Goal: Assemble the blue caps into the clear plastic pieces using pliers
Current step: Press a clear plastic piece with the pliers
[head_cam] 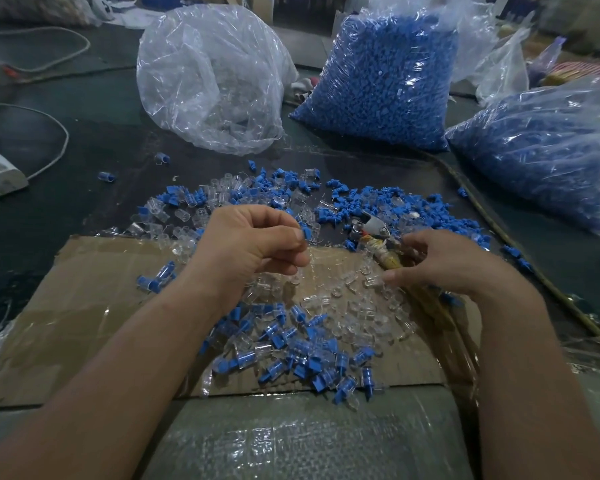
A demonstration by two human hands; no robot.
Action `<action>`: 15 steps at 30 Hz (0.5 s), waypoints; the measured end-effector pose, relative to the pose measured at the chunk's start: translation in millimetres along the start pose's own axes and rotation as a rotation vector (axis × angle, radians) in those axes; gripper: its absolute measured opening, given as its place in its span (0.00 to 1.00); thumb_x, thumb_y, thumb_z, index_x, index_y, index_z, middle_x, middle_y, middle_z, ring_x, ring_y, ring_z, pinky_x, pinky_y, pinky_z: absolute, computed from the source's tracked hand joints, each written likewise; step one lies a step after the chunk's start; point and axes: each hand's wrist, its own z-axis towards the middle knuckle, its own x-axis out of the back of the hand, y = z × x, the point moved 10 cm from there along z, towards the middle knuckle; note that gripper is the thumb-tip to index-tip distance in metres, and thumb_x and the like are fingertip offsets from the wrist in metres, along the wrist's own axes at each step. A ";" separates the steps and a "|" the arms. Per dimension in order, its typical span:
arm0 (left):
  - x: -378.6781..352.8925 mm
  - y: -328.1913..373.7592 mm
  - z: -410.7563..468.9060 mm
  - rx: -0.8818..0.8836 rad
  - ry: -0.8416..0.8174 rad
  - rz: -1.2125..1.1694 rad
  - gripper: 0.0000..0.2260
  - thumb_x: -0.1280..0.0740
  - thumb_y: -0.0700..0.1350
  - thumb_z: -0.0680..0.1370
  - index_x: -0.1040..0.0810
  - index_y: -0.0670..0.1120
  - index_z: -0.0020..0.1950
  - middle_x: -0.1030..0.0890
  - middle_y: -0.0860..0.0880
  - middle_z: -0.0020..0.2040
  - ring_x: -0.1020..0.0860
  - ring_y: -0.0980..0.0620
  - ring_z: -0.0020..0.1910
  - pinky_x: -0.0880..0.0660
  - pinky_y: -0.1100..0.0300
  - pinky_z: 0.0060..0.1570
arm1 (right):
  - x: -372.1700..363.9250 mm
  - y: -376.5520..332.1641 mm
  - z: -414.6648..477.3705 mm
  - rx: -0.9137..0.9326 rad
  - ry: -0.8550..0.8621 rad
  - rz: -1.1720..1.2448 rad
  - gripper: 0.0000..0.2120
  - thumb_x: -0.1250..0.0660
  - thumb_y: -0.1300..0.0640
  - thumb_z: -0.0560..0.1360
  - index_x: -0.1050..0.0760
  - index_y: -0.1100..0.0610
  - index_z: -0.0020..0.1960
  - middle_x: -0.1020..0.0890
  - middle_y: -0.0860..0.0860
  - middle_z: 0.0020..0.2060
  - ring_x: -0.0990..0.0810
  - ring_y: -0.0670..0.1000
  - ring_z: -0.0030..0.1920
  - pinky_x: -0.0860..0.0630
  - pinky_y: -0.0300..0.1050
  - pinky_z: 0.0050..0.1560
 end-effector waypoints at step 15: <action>-0.8 -3.2 1.2 0.004 -0.006 -0.011 0.02 0.33 0.34 0.69 0.24 0.39 0.38 0.18 0.45 0.30 0.19 0.51 0.30 0.23 0.64 0.28 | 17.7 -10.3 2.5 0.043 0.207 0.138 0.11 0.27 0.54 0.62 0.27 0.47 0.40 0.23 0.46 0.41 0.26 0.46 0.41 0.29 0.43 0.39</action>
